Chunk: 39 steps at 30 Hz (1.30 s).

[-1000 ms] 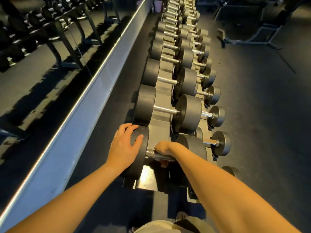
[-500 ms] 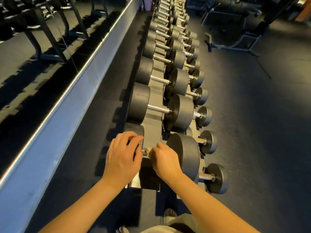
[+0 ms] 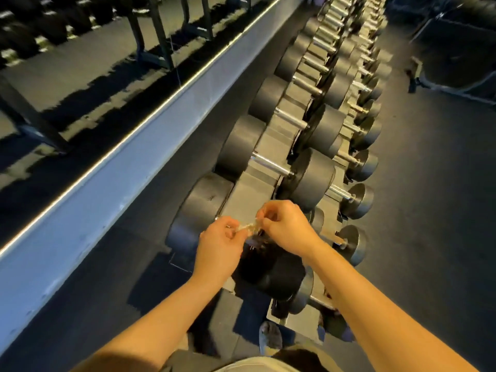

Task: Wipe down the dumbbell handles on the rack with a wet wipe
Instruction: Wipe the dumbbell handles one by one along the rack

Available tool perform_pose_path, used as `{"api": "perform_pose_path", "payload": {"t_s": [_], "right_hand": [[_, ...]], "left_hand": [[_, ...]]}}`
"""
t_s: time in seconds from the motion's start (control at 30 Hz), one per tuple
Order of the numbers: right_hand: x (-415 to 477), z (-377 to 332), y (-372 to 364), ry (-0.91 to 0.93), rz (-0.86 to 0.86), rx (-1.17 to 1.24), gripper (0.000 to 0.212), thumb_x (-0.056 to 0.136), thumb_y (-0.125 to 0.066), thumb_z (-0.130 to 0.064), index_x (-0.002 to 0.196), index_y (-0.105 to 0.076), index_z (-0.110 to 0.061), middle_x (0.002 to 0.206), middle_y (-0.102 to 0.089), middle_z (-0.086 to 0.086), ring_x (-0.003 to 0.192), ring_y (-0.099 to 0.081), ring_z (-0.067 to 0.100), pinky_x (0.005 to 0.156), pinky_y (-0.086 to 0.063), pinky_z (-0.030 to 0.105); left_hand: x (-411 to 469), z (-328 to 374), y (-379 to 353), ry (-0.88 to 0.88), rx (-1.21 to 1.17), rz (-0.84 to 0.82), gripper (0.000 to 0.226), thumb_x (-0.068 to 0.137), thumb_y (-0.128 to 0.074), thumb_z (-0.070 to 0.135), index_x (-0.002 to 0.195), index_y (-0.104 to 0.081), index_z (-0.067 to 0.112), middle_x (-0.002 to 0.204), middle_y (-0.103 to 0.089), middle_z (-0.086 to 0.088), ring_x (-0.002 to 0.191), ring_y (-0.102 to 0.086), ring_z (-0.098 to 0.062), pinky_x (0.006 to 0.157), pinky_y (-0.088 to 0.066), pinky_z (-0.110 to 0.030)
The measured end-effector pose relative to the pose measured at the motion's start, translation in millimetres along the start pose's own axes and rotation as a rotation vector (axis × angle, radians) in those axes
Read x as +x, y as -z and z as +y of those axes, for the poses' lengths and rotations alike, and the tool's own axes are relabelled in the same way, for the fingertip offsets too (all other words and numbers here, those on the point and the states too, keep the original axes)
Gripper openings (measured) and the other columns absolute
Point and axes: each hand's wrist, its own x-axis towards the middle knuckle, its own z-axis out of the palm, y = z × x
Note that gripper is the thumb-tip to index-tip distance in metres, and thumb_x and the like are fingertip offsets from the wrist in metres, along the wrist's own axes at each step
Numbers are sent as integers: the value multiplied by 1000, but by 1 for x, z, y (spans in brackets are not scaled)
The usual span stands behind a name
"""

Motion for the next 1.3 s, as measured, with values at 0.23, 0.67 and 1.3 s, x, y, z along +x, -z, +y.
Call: {"api": "perform_pose_path", "payload": {"t_s": [0.23, 0.67, 1.3], "right_hand": [[3, 61, 7, 164, 105, -57, 20, 104, -52, -28, 108, -69, -19, 107, -58, -6, 101, -55, 9, 90, -48, 32], [-9, 96, 0, 282, 154, 79, 32, 109, -39, -28, 121, -68, -22, 132, -59, -14, 126, -51, 1, 108, -45, 37], [-7, 100, -4, 294, 198, 124, 27, 106, -45, -22, 114, -71, -23, 126, -61, -17, 123, -53, 0, 105, -47, 42]], "left_hand": [[-6, -17, -39, -47, 88, 313, 7, 100, -65, 27, 93, -66, 23, 89, -64, 10, 80, -64, -1, 75, -56, -23], [18, -44, -40, -613, 515, -73, 21, 98, -63, 17, 114, -75, 15, 101, -52, 9, 96, -45, -4, 86, -44, -23], [74, 36, -57, -80, 777, -708, 31, 96, -52, 14, 65, -59, 16, 65, -53, -3, 66, -50, -20, 65, -41, -33]]}}
